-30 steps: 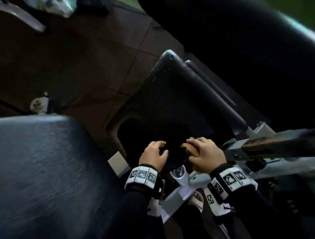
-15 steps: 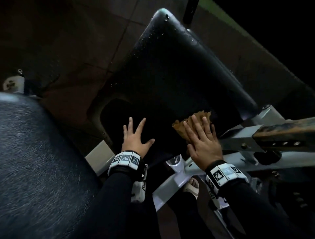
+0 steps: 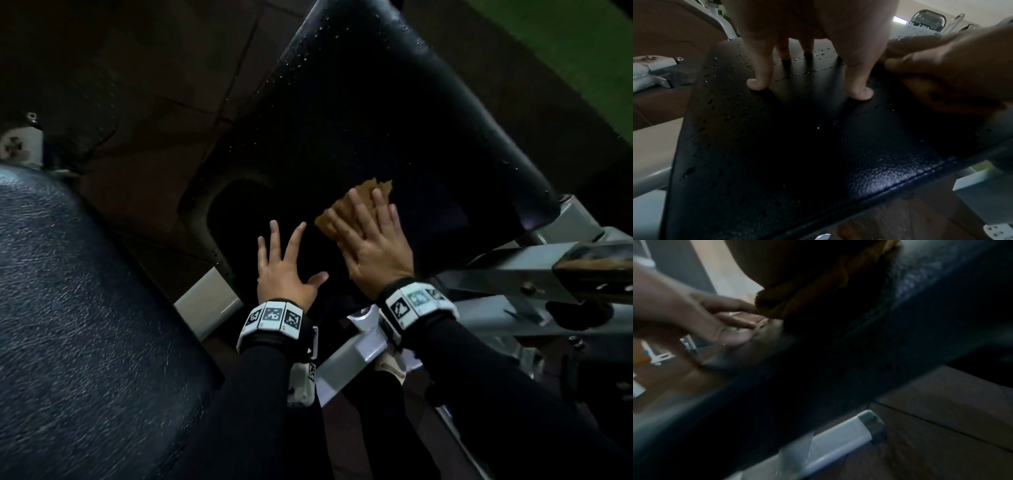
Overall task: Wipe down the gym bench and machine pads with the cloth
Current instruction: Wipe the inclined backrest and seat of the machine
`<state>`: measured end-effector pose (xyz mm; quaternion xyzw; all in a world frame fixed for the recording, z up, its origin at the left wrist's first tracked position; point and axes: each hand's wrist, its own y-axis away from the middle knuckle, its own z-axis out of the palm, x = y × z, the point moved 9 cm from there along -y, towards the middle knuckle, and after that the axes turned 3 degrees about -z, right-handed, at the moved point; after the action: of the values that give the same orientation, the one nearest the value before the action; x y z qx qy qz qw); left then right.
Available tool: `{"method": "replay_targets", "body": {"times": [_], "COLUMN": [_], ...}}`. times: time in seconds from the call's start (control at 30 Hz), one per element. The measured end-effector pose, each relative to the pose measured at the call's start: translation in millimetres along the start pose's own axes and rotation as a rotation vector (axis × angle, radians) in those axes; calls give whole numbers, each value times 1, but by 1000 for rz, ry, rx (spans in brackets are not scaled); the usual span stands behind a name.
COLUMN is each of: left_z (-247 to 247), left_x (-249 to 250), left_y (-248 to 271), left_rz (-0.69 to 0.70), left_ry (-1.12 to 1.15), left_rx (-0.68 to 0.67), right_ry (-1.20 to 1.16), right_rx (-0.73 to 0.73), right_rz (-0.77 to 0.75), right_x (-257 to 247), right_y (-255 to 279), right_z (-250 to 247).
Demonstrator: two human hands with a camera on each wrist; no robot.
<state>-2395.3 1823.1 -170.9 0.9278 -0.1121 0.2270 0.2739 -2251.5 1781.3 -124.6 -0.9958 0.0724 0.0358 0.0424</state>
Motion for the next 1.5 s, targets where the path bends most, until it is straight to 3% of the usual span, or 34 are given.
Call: {"method": "replay_targets", "body": {"times": [0.13, 0.27, 0.43, 0.6, 0.73, 0.83, 0.9, 1.07, 1.2, 1.3, 1.37, 1.5], "left_z": [-1, 0, -1, 1, 1, 1, 3, 5, 5, 5, 6, 7], "left_x": [0, -2, -3, -4, -4, -5, -6, -8, -6, -6, -7, -8], "left_y": [0, -1, -2, -3, -3, -3, -4, -5, -5, -4, -4, -6], "left_rz": [-10, -41, -77, -103, -100, -101, -107, -123, -119, -117, -119, -125], "left_ry": [20, 45, 59, 77, 95, 88, 90, 97, 110, 118, 126, 145], "left_rx": [15, -8, -35, -64, -52, -37, -39, -66, -68, -68, -73, -73], "right_ry": [32, 97, 99, -25, -53, 15, 30, 101, 62, -20, -33, -4], "right_rx": [-40, -113, -71, -68, -104, -118, -135, -150, -38, 21, 5, -68], "right_rz": [-152, -99, 118, 249, 159, -3, -27, 80, 300, 374, 336, 94], "right_x": [-17, 18, 61, 52, 14, -11, -5, 44, 71, 66, 50, 3], "right_y": [56, 89, 58, 3, -5, 26, 56, 86, 55, 18, -4, -2], "right_z": [10, 2, -30, -25, -4, 6, 10, -7, -28, -30, -24, -4]}}
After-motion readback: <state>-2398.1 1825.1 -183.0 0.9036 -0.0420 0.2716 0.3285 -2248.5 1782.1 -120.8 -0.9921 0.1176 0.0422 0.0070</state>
